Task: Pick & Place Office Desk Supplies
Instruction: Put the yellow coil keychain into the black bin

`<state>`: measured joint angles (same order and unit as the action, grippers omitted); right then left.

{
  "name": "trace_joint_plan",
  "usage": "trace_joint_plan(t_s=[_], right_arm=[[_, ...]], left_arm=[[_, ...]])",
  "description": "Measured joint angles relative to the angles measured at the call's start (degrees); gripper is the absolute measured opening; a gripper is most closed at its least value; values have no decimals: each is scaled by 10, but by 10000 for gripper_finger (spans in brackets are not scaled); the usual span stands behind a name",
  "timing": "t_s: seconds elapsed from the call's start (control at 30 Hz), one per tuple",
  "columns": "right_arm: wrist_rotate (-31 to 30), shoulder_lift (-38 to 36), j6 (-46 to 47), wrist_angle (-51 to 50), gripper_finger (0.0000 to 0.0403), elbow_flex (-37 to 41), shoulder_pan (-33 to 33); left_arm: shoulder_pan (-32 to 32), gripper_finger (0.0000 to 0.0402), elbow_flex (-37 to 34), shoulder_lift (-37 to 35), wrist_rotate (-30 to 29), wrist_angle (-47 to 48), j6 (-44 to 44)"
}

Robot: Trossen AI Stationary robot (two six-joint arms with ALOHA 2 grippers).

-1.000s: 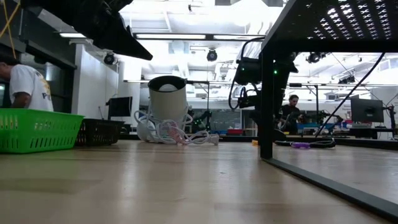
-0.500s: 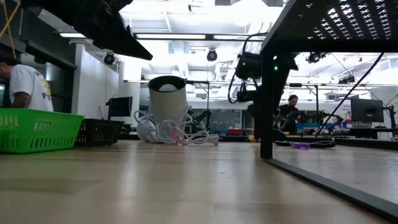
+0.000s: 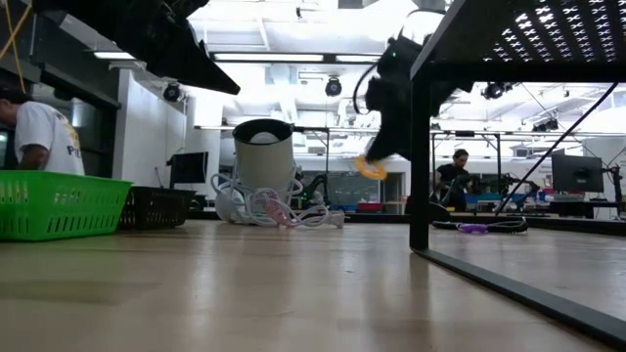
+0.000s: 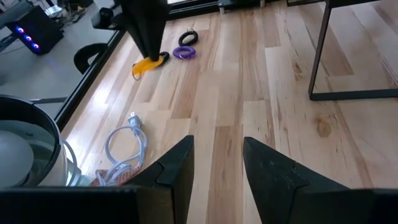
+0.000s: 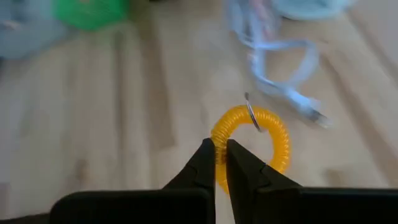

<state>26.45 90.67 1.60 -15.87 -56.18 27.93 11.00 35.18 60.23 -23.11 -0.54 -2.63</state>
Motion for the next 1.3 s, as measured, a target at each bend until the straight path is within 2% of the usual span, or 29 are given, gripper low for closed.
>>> trace_joint_plan(t_s=[0.17,0.33,0.67,0.93,1.3], right_arm=[[80,0,44,64,9,0,-29],[90,1,98,134,9,0,-75],[21,7,178,227,9,0,-170],[-82,7,213,251,9,0,-242],[-75,7,239,311,9,-1,-277]], left_arm=[[0,131,0,0,0,0,0],[0,131,0,0,0,0,0],[0,131,0,0,0,0,0],[0,131,0,0,0,0,0],[0,131,0,0,0,0,0]])
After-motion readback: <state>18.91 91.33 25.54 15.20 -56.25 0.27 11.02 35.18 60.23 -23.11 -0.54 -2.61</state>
